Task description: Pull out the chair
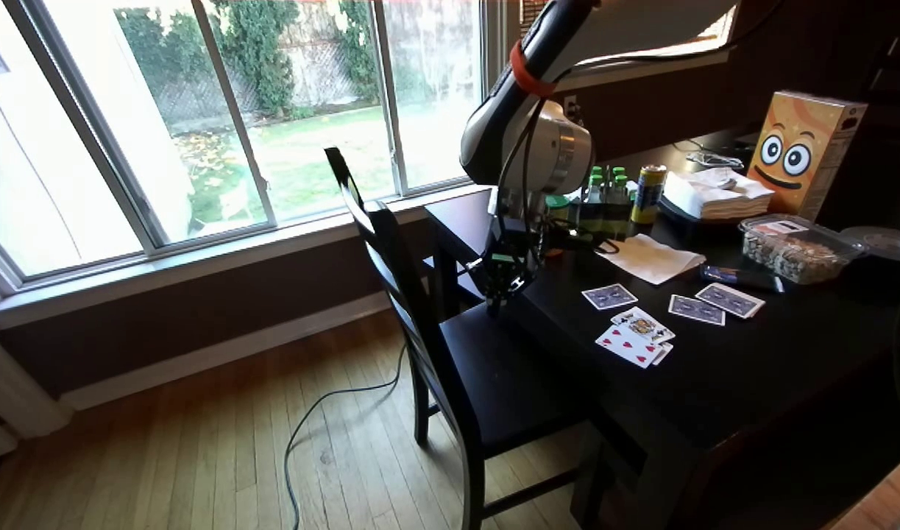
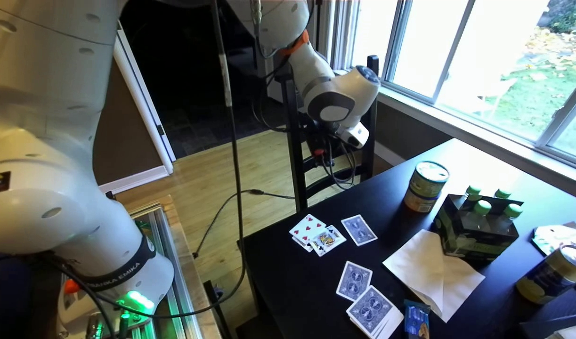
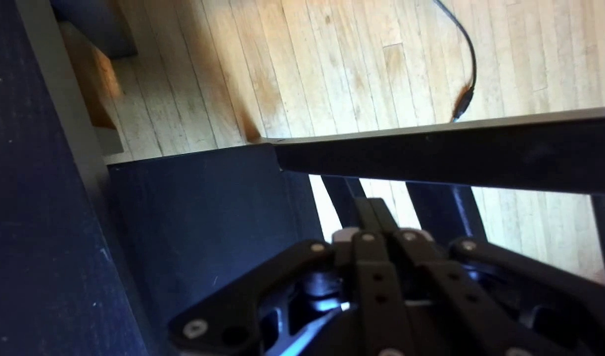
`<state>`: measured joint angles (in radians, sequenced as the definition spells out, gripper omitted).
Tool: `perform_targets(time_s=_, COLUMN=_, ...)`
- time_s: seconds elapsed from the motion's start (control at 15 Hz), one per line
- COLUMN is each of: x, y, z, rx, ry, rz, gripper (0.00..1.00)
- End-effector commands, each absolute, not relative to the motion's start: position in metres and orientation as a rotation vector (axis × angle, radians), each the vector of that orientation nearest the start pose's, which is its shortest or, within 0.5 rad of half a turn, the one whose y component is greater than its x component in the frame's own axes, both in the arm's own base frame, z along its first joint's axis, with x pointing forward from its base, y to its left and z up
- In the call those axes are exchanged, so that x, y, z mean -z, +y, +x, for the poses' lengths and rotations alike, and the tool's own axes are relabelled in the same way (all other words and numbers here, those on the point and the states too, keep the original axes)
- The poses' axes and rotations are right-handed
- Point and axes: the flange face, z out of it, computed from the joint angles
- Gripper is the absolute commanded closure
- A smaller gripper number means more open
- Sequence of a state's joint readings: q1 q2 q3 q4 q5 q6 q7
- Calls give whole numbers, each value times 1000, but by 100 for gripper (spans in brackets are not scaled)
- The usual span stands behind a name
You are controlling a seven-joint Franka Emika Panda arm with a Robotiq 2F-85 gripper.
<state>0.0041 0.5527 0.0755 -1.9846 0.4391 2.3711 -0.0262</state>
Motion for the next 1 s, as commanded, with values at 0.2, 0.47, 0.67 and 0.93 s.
perform_targets(time_s=0.2, x=-141, y=28, z=582, rx=-172, ry=324, rz=-2667, gripper=99)
perform_targets(time_s=0.47, x=-131, y=43, z=588, rx=-186, ry=286, rz=-2649, gripper=100)
perform_targets(time_s=0.67, x=-106, y=63, z=588, rx=-225, ry=263, rz=-2633, gripper=100)
perform_targets(time_s=0.93, x=-72, y=80, z=582, rx=-289, ry=265, rz=-2576, gripper=100)
